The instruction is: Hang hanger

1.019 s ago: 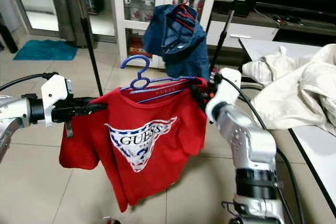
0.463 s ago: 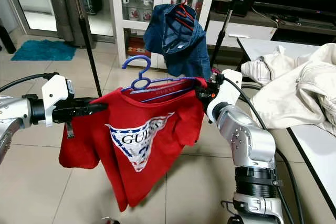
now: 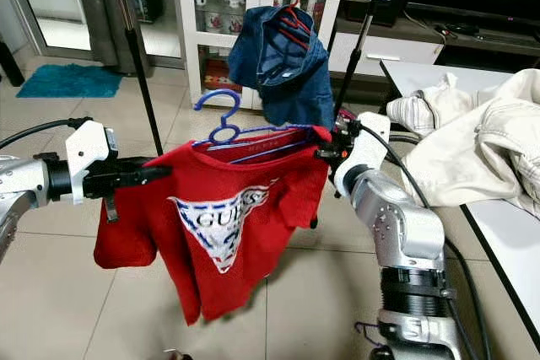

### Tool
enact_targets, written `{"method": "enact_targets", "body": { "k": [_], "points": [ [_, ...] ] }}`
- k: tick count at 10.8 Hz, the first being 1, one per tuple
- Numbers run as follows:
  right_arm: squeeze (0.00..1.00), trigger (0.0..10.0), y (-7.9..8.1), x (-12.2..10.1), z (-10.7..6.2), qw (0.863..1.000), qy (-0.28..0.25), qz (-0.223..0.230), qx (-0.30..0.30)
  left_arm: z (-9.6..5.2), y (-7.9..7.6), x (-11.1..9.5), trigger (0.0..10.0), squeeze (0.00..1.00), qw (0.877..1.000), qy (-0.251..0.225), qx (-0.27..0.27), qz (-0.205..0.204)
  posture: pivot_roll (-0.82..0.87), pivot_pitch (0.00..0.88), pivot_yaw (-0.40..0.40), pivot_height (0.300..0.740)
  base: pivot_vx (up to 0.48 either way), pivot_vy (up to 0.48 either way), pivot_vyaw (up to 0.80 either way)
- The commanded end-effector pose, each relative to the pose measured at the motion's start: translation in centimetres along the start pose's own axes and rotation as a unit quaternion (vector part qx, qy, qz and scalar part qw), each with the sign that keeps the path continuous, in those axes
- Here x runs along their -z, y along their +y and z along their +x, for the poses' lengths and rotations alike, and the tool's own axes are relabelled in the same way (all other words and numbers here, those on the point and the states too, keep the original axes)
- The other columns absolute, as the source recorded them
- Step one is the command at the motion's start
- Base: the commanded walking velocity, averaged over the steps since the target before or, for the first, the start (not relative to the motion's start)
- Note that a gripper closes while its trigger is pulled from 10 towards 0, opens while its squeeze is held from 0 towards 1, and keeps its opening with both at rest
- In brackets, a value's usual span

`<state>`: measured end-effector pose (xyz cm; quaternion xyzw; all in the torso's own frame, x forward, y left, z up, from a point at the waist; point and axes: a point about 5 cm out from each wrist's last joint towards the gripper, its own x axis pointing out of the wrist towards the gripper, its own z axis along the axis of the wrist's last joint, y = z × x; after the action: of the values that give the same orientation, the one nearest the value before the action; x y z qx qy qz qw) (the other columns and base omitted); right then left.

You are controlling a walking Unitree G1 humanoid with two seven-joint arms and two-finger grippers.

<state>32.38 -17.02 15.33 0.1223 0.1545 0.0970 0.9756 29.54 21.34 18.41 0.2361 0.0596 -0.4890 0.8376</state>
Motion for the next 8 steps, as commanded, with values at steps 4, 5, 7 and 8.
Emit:
{"method": "enact_targets", "body": {
  "k": [4, 5, 7, 8],
  "points": [
    [0.00, 0.0, -0.6, -3.3, -1.1, 0.998, -0.065, -0.020, -0.006, -0.3, 0.0, 1.4, 0.0, 0.00, 0.998, 0.053, -0.006, 0.018, -0.02, 0.000, -0.075, 0.740, 0.000, 0.000, 0.00],
    [0.00, 0.0, -0.2, -4.0, -1.3, 0.997, -0.073, -0.023, -0.022, 0.0, -0.5, 1.8, 0.0, 0.00, 0.998, 0.063, 0.008, 0.018, -0.02, 0.000, -0.072, 0.740, 0.000, 0.000, 0.00],
    [0.00, 0.0, 2.1, -3.5, -1.6, 0.994, -0.050, -0.037, -0.092, 0.7, -0.6, 1.9, 0.0, 0.00, 0.998, 0.064, 0.005, 0.019, -0.03, 0.000, -0.071, 0.740, 0.000, 0.000, 0.00],
    [0.00, 0.0, 3.0, -2.8, -2.0, 0.991, -0.024, -0.054, -0.120, 0.8, -0.1, 1.8, 0.0, 0.00, 0.998, 0.061, -0.013, 0.021, -0.03, 0.000, -0.071, 0.740, 0.000, 0.000, 0.00]
  ]
}}
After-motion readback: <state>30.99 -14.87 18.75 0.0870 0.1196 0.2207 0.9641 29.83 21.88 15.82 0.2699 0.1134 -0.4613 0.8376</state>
